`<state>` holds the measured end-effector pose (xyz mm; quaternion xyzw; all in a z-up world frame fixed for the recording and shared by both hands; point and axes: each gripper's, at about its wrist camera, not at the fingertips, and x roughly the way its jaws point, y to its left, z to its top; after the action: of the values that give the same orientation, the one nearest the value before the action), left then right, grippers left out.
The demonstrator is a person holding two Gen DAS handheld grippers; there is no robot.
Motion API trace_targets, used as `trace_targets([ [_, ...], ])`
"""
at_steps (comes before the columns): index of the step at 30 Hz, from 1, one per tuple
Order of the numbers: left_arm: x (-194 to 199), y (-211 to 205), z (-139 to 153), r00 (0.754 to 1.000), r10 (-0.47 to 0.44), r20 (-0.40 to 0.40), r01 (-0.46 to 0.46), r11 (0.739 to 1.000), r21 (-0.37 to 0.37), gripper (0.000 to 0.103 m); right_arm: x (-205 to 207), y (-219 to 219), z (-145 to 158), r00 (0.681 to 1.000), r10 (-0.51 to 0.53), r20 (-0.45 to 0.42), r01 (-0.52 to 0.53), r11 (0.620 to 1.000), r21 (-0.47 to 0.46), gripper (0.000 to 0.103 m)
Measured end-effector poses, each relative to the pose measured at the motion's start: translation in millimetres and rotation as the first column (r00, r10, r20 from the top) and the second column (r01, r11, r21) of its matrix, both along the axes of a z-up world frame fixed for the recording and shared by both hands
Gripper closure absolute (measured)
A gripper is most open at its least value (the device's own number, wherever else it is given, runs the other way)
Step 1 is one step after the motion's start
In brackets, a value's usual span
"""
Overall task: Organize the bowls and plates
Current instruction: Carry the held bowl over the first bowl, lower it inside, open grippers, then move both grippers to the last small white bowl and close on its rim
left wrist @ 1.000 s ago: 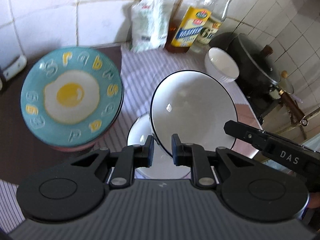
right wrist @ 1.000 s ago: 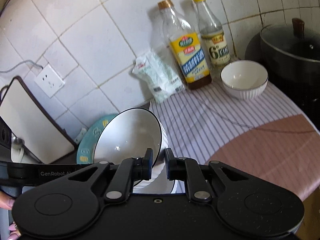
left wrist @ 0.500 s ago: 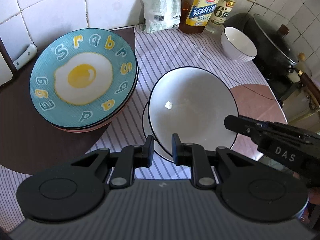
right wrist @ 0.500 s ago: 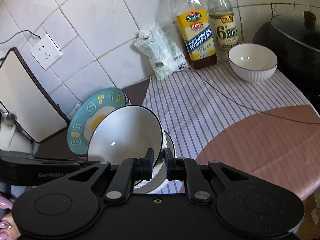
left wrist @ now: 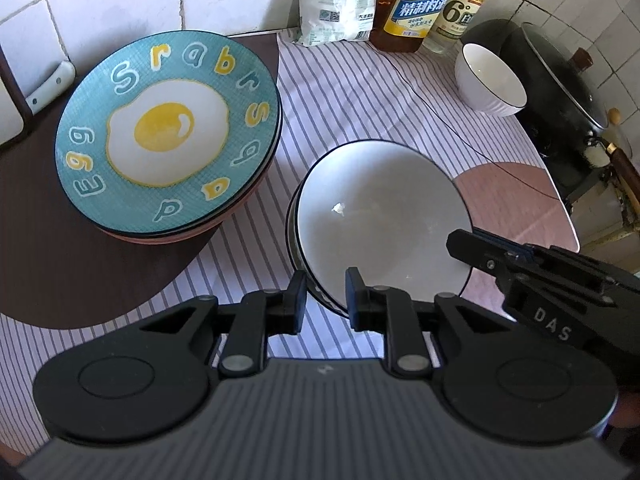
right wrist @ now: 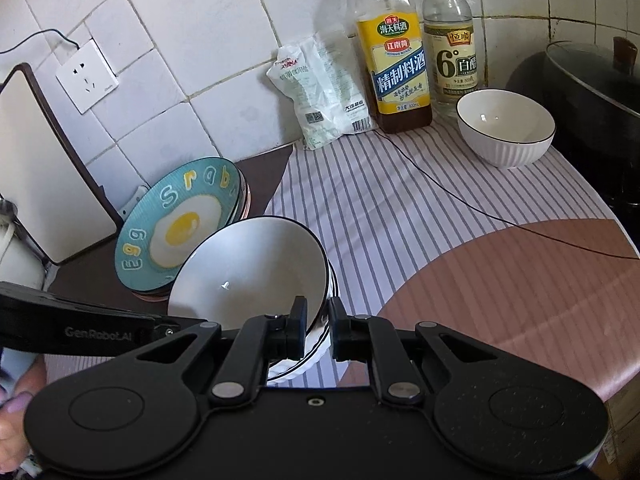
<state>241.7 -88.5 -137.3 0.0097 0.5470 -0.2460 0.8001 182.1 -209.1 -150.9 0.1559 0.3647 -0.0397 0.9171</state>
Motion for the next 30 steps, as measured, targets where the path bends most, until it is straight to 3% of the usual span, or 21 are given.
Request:
trace_targets([
  [5, -2.8, -3.6, -0.1, 0.999, -0.028, 0.036, 0.027, 0.999, 0.026, 0.084, 2.9, 2.8, -1.5, 1.000, 0.000, 0.007, 0.000, 0.999, -0.037, 0.089],
  [9, -1.0, 1.6, -1.6, 1.000, -0.004, 0.011, 0.004, 1.000, -0.001, 0.083, 3.4, 4.5, -1.3, 1.000, 0.004, 0.014, -0.004, 0.999, -0.054, 0.089],
  [16, -4.1, 13.8, 12.8, 0.999, 0.009, 0.032, -0.008, 1.000, -0.027, 0.081, -10.4, -6.8, 10.6, 0.997, 0.000, 0.074, -0.001, 1.000, 0.013, 0.086],
  [20, -7.6, 19.2, 21.6, 0.998, -0.014, 0.058, 0.017, 0.999, -0.037, 0.081, -20.9, -11.2, 23.5, 0.994, 0.065, 0.086, -0.056, 0.992, -0.111, 0.086],
  [24, -9.4, 21.4, 35.1, 0.997, -0.034, 0.075, 0.040, 0.996, -0.083, 0.081, -30.7, -24.1, 34.3, 0.991, 0.088, 0.102, -0.071, 0.985, -0.155, 0.084],
  [30, -5.3, 2.1, 56.8, 0.987, -0.098, 0.124, 0.116, 0.982, -0.150, 0.078, -39.4, -31.3, 45.2, 0.979, 0.127, 0.160, -0.077, 0.955, -0.287, 0.069],
])
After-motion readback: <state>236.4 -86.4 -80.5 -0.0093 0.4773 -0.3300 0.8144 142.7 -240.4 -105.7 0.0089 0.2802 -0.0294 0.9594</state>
